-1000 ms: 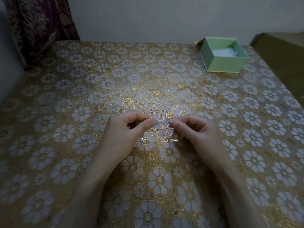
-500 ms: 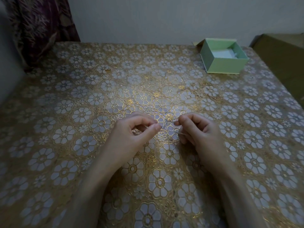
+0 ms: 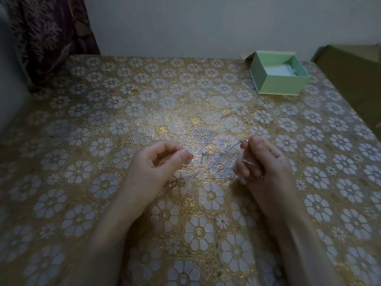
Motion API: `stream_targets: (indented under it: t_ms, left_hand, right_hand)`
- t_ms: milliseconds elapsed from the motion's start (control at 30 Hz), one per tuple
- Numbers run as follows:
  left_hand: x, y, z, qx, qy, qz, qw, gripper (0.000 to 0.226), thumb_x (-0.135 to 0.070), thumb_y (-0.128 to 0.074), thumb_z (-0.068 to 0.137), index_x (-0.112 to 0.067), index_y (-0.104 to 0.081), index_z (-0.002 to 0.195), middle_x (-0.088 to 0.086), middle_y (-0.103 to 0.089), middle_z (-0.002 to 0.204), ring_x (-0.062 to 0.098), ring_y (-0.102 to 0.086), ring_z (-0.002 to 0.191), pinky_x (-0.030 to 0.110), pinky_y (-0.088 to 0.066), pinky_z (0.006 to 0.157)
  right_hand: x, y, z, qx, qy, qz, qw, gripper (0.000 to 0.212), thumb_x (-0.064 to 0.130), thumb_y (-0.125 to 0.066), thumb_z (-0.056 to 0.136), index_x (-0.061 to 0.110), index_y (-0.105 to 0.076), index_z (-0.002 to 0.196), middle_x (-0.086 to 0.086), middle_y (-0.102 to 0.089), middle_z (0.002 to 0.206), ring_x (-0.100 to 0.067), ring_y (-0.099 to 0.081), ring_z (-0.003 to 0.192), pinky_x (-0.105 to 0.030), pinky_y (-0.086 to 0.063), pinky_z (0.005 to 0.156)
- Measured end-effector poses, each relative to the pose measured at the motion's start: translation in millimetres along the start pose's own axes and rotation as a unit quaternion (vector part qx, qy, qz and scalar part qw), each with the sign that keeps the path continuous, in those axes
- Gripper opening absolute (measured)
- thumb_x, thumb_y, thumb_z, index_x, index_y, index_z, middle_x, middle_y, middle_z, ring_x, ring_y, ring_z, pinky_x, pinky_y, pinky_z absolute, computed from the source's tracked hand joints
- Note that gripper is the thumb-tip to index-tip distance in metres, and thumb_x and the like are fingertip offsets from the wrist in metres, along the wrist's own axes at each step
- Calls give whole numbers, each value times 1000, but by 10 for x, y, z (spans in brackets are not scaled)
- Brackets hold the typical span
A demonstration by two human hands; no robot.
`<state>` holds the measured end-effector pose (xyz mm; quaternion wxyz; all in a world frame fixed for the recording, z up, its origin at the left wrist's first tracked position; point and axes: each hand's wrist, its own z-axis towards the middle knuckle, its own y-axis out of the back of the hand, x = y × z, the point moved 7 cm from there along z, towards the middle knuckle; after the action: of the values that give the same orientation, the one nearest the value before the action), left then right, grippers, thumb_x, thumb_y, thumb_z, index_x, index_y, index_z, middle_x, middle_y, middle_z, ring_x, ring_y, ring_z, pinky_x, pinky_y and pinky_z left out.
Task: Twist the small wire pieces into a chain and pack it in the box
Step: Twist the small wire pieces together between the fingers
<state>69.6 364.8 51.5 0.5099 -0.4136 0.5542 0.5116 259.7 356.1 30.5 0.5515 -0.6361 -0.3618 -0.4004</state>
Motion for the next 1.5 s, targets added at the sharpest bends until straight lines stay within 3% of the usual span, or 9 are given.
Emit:
stream_targets:
  t_ms: [167,267,500,600,733,933,1133,1300,1500]
  left_hand:
    - [84,49,48,-10,59,-281,958,15,-15,-54,78,-12,-66,69,12,-71,78,27,-69,86,31,-56,77]
    - [88,9,47,-13,83,-332,939,9,-13,-58,82,-7,-55,75,11,-70,73,27,-71,79,30,-57,67]
    - [77,-83,47,19,99,-288,952,14,-19,-39,87,-13,-37,74,13,-72,91,18,-64,60,21,-46,54]
    - [135,-79,67,6,101,-255,962,23,-13,-26,98,-14,-31,75,16,-72,84,13,-50,50,19,-40,47]
    - [172,-52,70,-34,83,-228,969,26,-15,-31,99,-16,-42,76,1,-61,61,9,-51,55,25,-38,58]
    - [139,-44,53,-37,84,-360,928,30,-19,-31,100,-13,-43,73,-3,-42,52,16,-60,63,36,-56,80]
    - [166,2,62,-78,83,-381,917,22,-15,-41,95,-15,-43,73,-6,-33,52,8,-41,49,19,-44,48]
    - [179,211,48,-149,45,-268,951,19,-15,-43,96,-17,-47,78,-10,-36,51,6,-35,51,19,-35,51]
    - [157,315,26,-193,20,-181,964,17,-20,-48,95,-21,-53,80,-13,-39,51,6,-38,55,25,-33,64]
  right_hand:
    - [3,6,12,-3,-18,51,999,21,29,-51,84,12,-57,74,6,-27,41,-9,-28,37,-25,-24,48]
    - [3,-1,12,-6,-19,39,999,21,29,-51,83,13,-56,70,6,-28,40,-8,-27,33,-20,-25,42]
    - [32,-3,-18,-10,0,-12,1000,21,31,-50,84,15,-53,71,0,-48,51,-8,-32,32,-16,-28,34]
    - [57,-14,-14,-11,16,-16,1000,23,33,-50,83,18,-55,67,-4,-56,60,-8,-34,30,-16,-28,34]
    - [70,-76,-27,5,38,-85,996,26,34,-51,89,18,-56,69,-3,-62,62,-13,-40,36,-17,-33,38]
    - [22,-101,-23,10,36,-104,994,29,37,-53,91,26,-62,66,1,-52,48,-12,-45,43,-20,-41,47]
    - [69,-158,-45,17,69,-185,980,24,34,-45,87,15,-53,73,3,-66,74,-10,-40,35,-17,-31,39]
    - [38,-121,-33,5,61,-155,986,25,34,-45,85,14,-54,75,-1,-72,80,-17,-64,66,-21,-49,54]
    - [50,-78,-3,0,84,-158,984,27,36,-42,89,14,-52,75,0,-73,96,-14,-66,96,-27,-50,75]
